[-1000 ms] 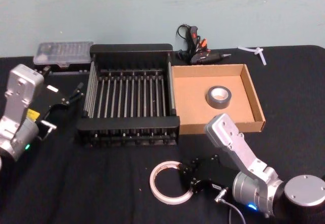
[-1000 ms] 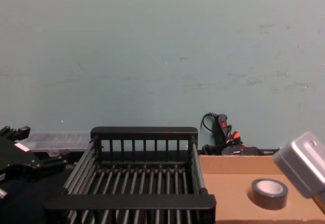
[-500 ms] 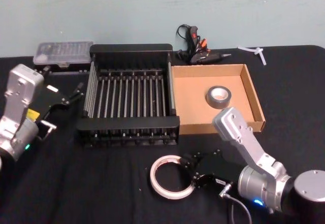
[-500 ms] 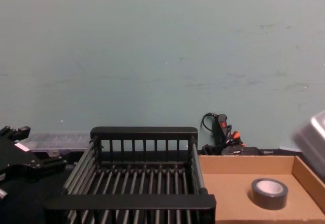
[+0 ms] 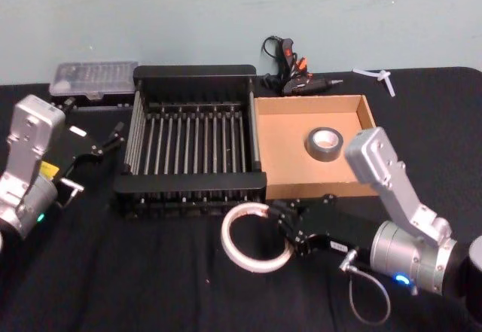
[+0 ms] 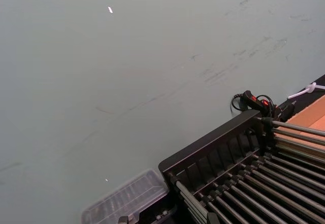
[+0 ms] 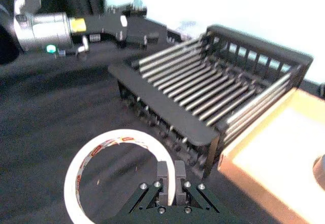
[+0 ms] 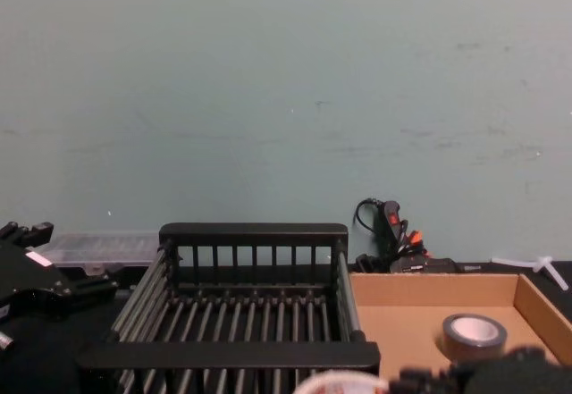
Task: Pick up the white tape and place it into the black box , Pick up the silver tape and place it into the brown box.
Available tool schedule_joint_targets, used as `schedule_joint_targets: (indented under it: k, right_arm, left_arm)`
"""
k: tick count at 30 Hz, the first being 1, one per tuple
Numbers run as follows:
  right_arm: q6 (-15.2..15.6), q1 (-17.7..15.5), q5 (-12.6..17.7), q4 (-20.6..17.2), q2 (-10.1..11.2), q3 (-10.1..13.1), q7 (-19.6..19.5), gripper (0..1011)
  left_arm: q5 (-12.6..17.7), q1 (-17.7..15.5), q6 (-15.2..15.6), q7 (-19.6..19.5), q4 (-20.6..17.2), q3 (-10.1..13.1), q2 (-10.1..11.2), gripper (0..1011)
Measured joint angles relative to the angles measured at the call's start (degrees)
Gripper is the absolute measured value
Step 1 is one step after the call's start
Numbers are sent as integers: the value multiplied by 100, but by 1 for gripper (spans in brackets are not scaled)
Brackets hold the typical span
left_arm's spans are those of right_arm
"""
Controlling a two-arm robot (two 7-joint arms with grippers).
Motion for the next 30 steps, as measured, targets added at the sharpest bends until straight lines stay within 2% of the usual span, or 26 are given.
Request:
schedule_joint_targets:
  k: [8,16,22,30]
  right_arm:
    - [-188,228,197,-13,-44,65,-33,87]
    - [-298,603,259,185,-217,-6,-199,87]
    - [-310,954,276,446,-426,-122,-391,87]
    - [-372,1517,235,997,-846,-303,-696,87]
  left_arm:
    - [0,0,0,0,0,0,0,1001]
    - [0,0,0,0,0,0,0,1001]
    - [0,0,0,0,0,0,0,1001]
    - [0,0,0,0,0,0,0,1001]
